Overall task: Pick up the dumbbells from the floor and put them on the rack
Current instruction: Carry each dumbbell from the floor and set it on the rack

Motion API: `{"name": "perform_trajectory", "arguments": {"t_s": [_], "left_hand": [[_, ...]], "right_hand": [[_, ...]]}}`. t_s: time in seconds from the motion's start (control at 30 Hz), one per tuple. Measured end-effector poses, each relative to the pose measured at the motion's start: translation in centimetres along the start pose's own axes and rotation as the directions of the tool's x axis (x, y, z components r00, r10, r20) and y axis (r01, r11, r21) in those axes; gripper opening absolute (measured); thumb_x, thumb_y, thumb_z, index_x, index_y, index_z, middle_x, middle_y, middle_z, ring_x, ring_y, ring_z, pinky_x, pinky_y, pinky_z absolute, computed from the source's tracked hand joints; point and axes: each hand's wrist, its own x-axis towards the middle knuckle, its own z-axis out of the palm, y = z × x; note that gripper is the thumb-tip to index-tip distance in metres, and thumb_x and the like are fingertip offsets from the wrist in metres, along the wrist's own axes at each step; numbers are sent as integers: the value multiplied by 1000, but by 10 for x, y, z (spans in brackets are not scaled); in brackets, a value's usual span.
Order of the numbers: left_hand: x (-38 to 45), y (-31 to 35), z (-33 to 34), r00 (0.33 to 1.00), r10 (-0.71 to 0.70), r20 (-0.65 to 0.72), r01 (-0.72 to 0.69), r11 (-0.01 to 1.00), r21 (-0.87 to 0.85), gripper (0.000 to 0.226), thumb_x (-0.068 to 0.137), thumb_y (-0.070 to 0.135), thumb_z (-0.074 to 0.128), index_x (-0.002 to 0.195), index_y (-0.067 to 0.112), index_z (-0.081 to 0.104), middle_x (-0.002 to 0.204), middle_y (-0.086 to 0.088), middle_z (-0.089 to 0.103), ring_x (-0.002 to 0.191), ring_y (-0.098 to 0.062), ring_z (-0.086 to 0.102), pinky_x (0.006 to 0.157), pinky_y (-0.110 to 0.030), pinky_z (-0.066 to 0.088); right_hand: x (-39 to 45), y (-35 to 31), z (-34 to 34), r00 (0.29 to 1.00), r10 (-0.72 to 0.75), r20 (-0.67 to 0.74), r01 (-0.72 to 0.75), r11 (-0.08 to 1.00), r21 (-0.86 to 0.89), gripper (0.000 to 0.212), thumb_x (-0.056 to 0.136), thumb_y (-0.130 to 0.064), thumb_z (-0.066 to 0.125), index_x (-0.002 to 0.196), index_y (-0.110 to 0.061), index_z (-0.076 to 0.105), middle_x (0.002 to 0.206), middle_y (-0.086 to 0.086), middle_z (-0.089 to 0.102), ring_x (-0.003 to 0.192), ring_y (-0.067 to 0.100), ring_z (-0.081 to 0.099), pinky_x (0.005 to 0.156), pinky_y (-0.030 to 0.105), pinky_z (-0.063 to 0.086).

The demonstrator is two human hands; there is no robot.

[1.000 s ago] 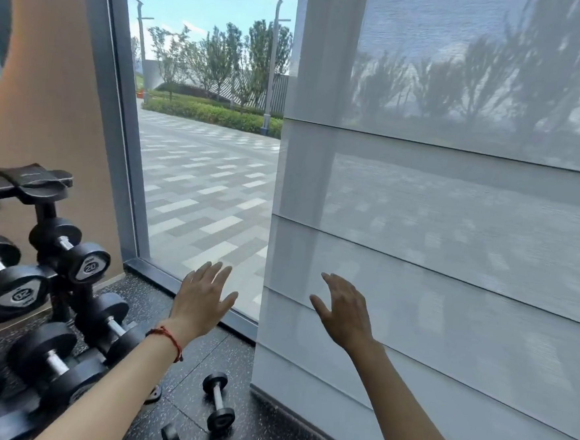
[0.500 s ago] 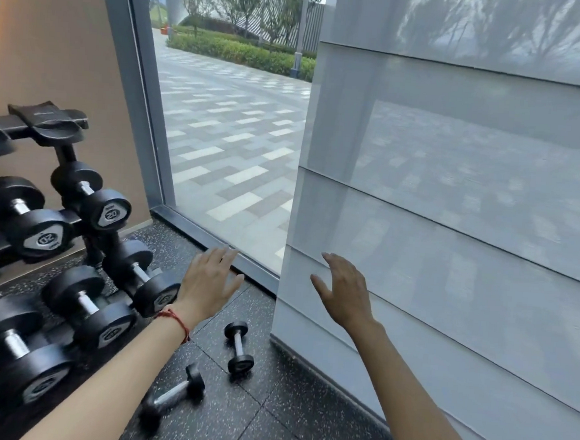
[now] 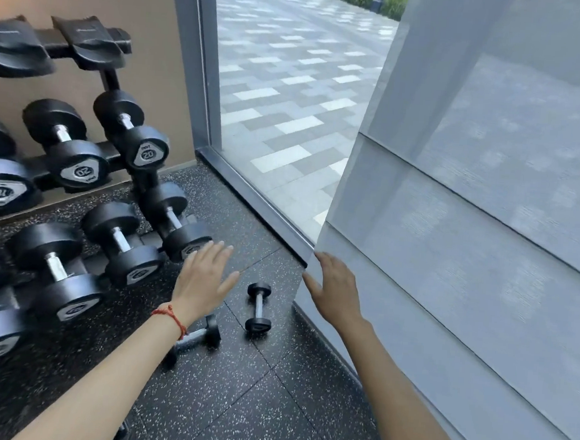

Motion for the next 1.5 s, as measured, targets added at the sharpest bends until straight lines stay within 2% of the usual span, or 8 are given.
{"name": "perform_trajectory", "arguments": {"t_s": [0.13, 0.3, 0.5, 0.8, 1.0, 1.23, 1.37, 1.5], "left_hand": [[3, -29, 16, 997, -77, 21, 77, 997, -3, 86, 77, 59, 7, 140, 9, 36, 148, -11, 37, 141, -27, 27, 115, -43, 20], [10, -71, 34, 985, -153, 74, 154, 988, -12, 60, 94, 45, 36, 143, 10, 30, 152, -9, 31, 143, -24, 20, 117, -40, 14], [24, -132, 51, 962, -227, 152, 232, 973, -13, 65, 93, 52, 24, 145, 12, 26, 154, -7, 26, 144, -22, 16, 117, -38, 12], [44, -191, 93, 907, -342, 247, 360, 933, -31, 59, 96, 44, 30, 147, 16, 19, 156, -3, 19, 145, -18, 11, 118, -35, 8], [55, -208, 136, 864, -423, 274, 460, 884, -86, 57, 96, 41, 32, 146, 15, 22, 155, -3, 22, 145, -19, 15, 117, -35, 10], [63, -223, 214, 732, -591, 340, 677, 690, -257, 54, 96, 38, 37, 144, 16, 28, 153, -2, 28, 143, -18, 18, 116, -36, 14], [66, -229, 267, 627, -668, 400, 764, 428, -483, 48, 95, 29, 43, 140, 12, 37, 147, -4, 38, 136, -20, 32, 111, -30, 22], [70, -243, 331, 500, -730, 465, 781, 148, -607, 42, 95, 24, 46, 135, 11, 44, 142, -7, 46, 128, -17, 42, 102, -24, 28]], "right_hand": [[26, -13, 33, 996, -48, 77, 49, 999, -8, 51, 94, -37, 45, 139, -15, 36, 142, 6, 44, 131, 22, 39, 109, 35, 27], [58, -35, 75, 986, -87, 145, 90, 996, -15, 52, 94, -39, 44, 139, -15, 36, 143, 6, 42, 133, 22, 37, 111, 36, 27], [96, -70, 132, 969, -111, 222, 120, 992, -25, 52, 93, -41, 44, 137, -14, 40, 141, 7, 45, 132, 23, 39, 110, 37, 29], [137, -100, 211, 927, -131, 351, 127, 991, 34, 52, 95, -39, 42, 141, -16, 34, 147, 4, 38, 138, 20, 30, 114, 36, 21], [158, -90, 269, 892, -150, 427, 128, 989, 78, 51, 95, -38, 42, 140, -14, 35, 145, 3, 41, 136, 19, 33, 111, 32, 24], [174, -61, 347, 866, -118, 486, 23, 980, 199, 49, 94, -33, 47, 137, -10, 40, 140, 6, 48, 131, 20, 41, 109, 28, 27], [178, -43, 399, 842, -42, 538, -147, 942, 303, 47, 94, -29, 49, 136, -9, 41, 139, 6, 48, 130, 19, 41, 105, 22, 26], [174, -25, 460, 823, 46, 566, -303, 879, 368, 45, 93, -28, 51, 134, -11, 44, 138, 4, 50, 128, 15, 44, 104, 20, 27]]}}
